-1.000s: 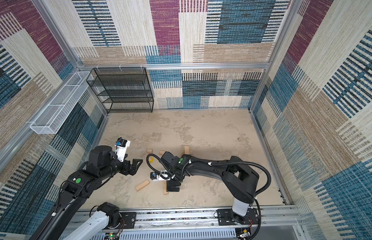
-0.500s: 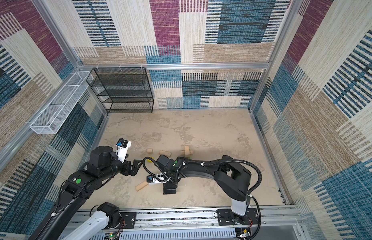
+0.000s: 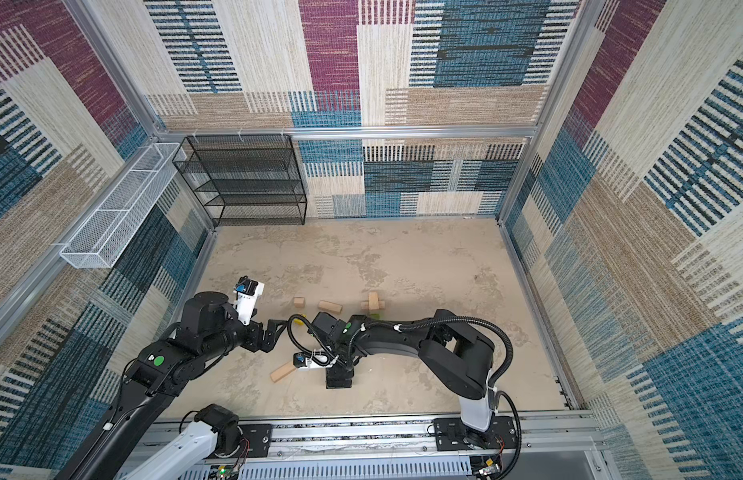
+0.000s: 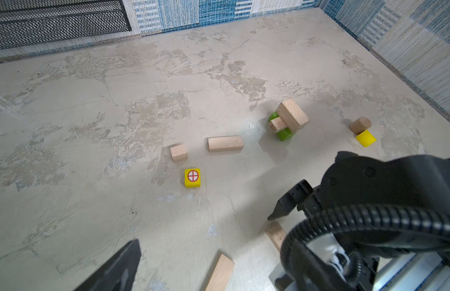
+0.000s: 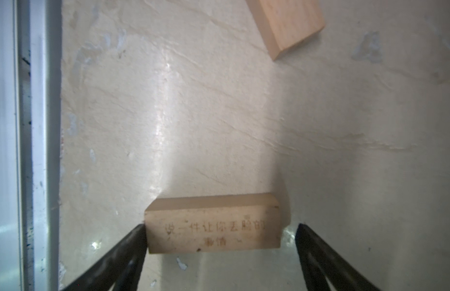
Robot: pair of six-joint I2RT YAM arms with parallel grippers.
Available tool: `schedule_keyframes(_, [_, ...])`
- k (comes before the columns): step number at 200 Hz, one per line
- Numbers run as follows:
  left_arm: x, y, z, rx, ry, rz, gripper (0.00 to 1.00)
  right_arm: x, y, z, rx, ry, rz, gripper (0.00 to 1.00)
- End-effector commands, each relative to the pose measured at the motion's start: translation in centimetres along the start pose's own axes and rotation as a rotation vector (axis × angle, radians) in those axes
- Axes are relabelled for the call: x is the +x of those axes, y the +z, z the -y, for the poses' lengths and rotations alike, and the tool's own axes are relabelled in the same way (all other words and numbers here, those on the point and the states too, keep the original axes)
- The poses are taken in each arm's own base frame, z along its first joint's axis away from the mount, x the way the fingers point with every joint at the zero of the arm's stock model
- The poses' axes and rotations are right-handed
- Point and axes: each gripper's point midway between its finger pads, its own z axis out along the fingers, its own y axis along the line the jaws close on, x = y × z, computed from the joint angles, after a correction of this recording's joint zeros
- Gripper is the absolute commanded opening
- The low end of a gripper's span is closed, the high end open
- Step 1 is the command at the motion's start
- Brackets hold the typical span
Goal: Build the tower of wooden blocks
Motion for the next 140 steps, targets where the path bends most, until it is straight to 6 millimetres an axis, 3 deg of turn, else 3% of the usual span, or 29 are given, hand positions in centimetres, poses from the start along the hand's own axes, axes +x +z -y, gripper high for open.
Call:
schedule_keyframes(1, [0.4,0.06,-0.17,-0.01,0.017,-0.017,0.98,-0.22,0.17,0.31,0.016,-0.001,0.008,0.91])
schedule_keyframes(140, [0.33,-0.37,-1.01,-0.064,0.012,-0.004,0.98,0.41,0.67,-0.04,-0.011,0.01,-0.027,0.78])
